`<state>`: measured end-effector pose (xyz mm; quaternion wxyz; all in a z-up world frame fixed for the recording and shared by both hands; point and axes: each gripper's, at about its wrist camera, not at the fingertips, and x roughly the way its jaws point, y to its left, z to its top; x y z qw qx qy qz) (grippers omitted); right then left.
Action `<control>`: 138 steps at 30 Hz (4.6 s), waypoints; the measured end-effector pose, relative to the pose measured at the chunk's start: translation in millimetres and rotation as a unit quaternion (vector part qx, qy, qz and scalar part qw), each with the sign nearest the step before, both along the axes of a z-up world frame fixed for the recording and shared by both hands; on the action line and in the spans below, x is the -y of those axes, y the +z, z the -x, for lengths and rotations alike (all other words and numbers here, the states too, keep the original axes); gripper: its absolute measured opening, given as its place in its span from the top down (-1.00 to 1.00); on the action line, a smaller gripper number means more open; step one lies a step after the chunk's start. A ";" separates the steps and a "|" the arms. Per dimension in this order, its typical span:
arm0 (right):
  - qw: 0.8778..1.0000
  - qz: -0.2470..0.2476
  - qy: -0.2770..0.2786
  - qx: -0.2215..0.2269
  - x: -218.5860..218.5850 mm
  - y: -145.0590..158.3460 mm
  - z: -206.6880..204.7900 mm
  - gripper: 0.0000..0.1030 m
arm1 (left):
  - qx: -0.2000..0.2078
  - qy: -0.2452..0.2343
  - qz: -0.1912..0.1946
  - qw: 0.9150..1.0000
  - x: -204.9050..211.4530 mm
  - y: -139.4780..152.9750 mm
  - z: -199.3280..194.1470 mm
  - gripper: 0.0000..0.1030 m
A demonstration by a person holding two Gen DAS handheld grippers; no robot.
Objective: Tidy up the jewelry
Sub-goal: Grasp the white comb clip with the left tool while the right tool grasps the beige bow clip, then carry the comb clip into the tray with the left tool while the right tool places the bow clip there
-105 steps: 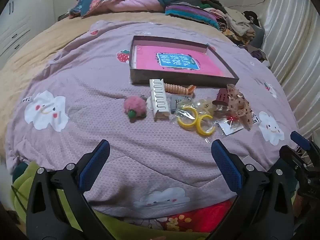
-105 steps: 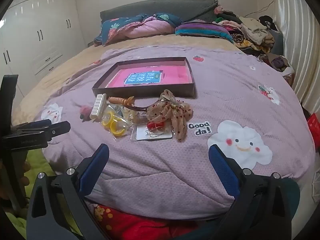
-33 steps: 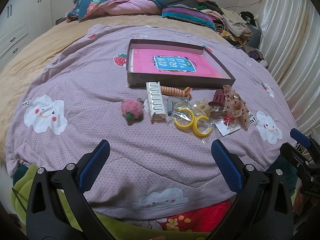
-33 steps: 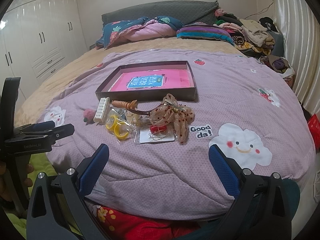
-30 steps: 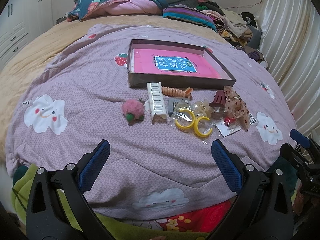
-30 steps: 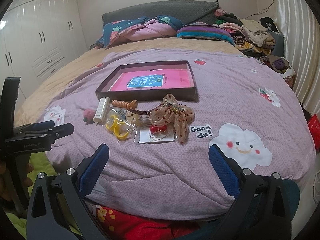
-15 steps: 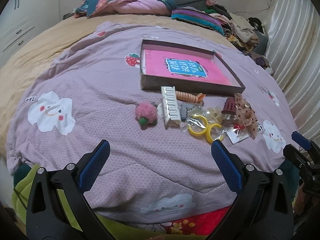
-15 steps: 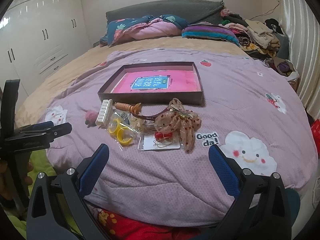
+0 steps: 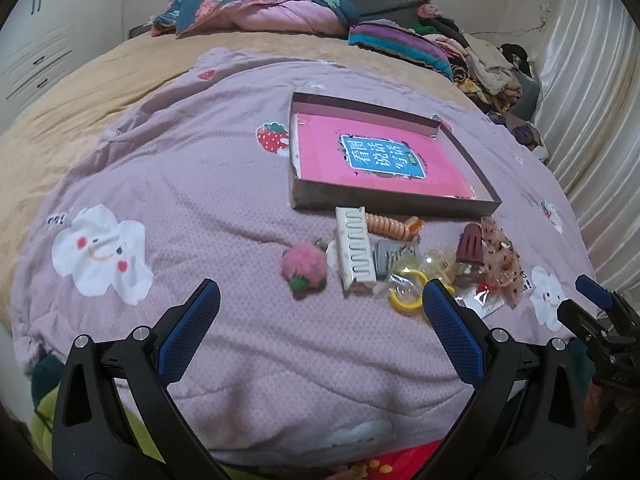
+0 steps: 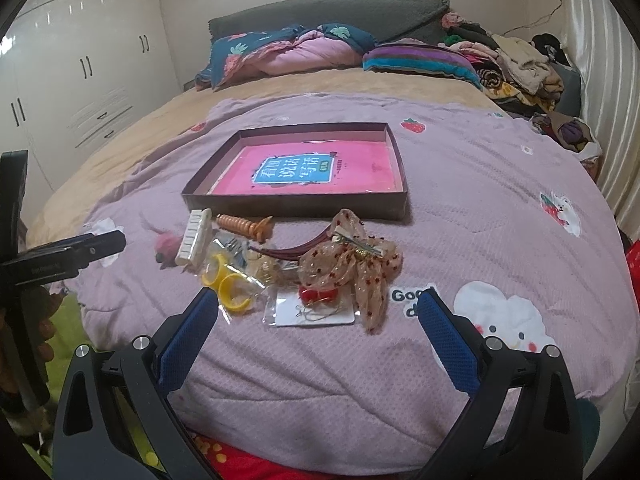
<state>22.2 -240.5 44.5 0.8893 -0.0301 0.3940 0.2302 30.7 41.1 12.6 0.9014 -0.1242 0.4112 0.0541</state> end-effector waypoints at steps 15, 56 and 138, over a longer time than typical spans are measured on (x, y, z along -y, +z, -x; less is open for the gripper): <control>1.000 -0.005 -0.025 -0.017 9.9 -12.9 -40.8 -0.92 | -0.011 -0.045 0.018 0.999 5.0 -2.3 -52.4 -0.84; 0.991 -0.086 -0.051 -0.095 29.5 -59.1 -93.9 0.43 | -0.069 -0.105 0.027 0.992 26.2 -42.3 -96.7 0.60; 0.992 -0.092 -0.034 -0.081 -24.6 -42.2 -181.8 -0.64 | 0.013 0.004 0.042 0.999 -32.1 -4.7 -146.2 -0.68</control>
